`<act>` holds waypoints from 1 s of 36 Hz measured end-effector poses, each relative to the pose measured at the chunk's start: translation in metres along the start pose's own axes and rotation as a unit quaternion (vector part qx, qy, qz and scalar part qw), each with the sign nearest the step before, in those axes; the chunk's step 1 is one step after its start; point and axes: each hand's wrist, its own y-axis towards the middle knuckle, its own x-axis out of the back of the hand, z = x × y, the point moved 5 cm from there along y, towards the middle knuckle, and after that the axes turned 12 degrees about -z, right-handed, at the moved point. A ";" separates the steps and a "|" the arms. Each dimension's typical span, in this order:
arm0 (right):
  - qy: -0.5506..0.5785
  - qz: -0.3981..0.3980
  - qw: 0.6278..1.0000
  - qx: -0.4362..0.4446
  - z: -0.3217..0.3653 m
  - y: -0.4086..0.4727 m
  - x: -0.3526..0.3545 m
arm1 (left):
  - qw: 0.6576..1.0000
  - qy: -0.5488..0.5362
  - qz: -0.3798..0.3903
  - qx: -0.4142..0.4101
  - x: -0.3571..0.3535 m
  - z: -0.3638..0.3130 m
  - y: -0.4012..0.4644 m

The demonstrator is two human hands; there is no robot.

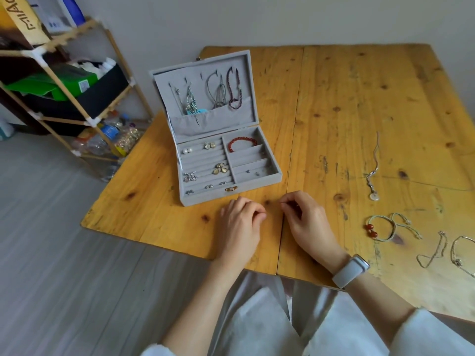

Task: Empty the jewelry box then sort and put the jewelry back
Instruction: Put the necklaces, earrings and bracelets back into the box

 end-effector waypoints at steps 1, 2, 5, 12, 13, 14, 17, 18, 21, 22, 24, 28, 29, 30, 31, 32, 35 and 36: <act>-0.001 -0.001 1.000 0.008 0.001 -0.001 0.001 | 1.000 -0.008 -0.002 0.000 0.002 -0.001 0.000; -0.002 -0.001 1.000 0.018 0.002 -0.001 0.001 | 1.000 -0.024 -0.004 0.007 0.005 -0.002 -0.001; -0.008 0.011 0.999 0.047 0.005 -0.002 0.000 | 0.993 -0.099 -0.020 0.068 0.018 0.001 -0.001; 0.021 0.027 0.999 0.039 0.009 0.005 -0.009 | 0.967 -0.159 -0.057 0.191 0.059 0.035 0.029; 0.030 0.027 0.999 0.036 0.012 0.007 -0.013 | 0.964 -0.162 -0.054 0.206 0.063 0.043 0.037; 0.040 0.027 0.998 0.034 0.015 0.010 -0.016 | 0.961 -0.162 -0.048 0.218 0.067 0.051 0.044; 0.073 0.022 0.997 0.029 0.027 0.016 -0.025 | 0.963 -0.135 -0.018 0.232 0.074 0.068 0.063; 0.080 0.021 0.996 0.030 0.031 0.018 -0.028 | 0.967 -0.116 -0.006 0.229 0.075 0.072 0.069; 0.083 0.018 0.996 0.042 0.041 0.027 -0.035 | 0.976 -0.051 0.033 0.211 0.072 0.080 0.083; 0.083 0.014 0.995 0.044 0.043 0.030 -0.037 | 0.977 -0.037 0.046 0.207 0.070 0.083 0.086; 0.084 0.008 0.996 0.043 0.047 0.036 -0.041 | 0.978 -0.014 0.071 0.195 0.065 0.086 0.089; 0.075 -0.004 0.996 0.042 0.048 0.044 -0.048 | 0.982 0.017 0.086 0.169 0.060 0.091 0.090; 0.075 -0.006 0.996 0.040 0.048 0.044 -0.049 | 0.982 0.023 0.085 0.166 0.059 0.091 0.089; 0.076 -0.007 0.996 0.037 0.048 0.045 -0.051 | 0.982 0.028 0.084 0.164 0.059 0.092 0.089; 0.077 -0.008 0.996 0.035 0.047 0.045 -0.052 | 0.983 0.031 0.083 0.163 0.059 0.093 0.089; 0.079 -0.008 0.996 0.032 0.047 0.045 -0.054 | 0.983 0.031 0.081 0.162 0.059 0.093 0.089; 0.083 -0.006 0.996 0.023 0.047 0.046 -0.060 | 0.983 0.032 0.082 0.159 0.059 0.092 0.089; 0.083 -0.006 0.996 0.022 0.048 0.046 -0.061 | 0.983 0.043 0.087 0.155 0.059 0.092 0.089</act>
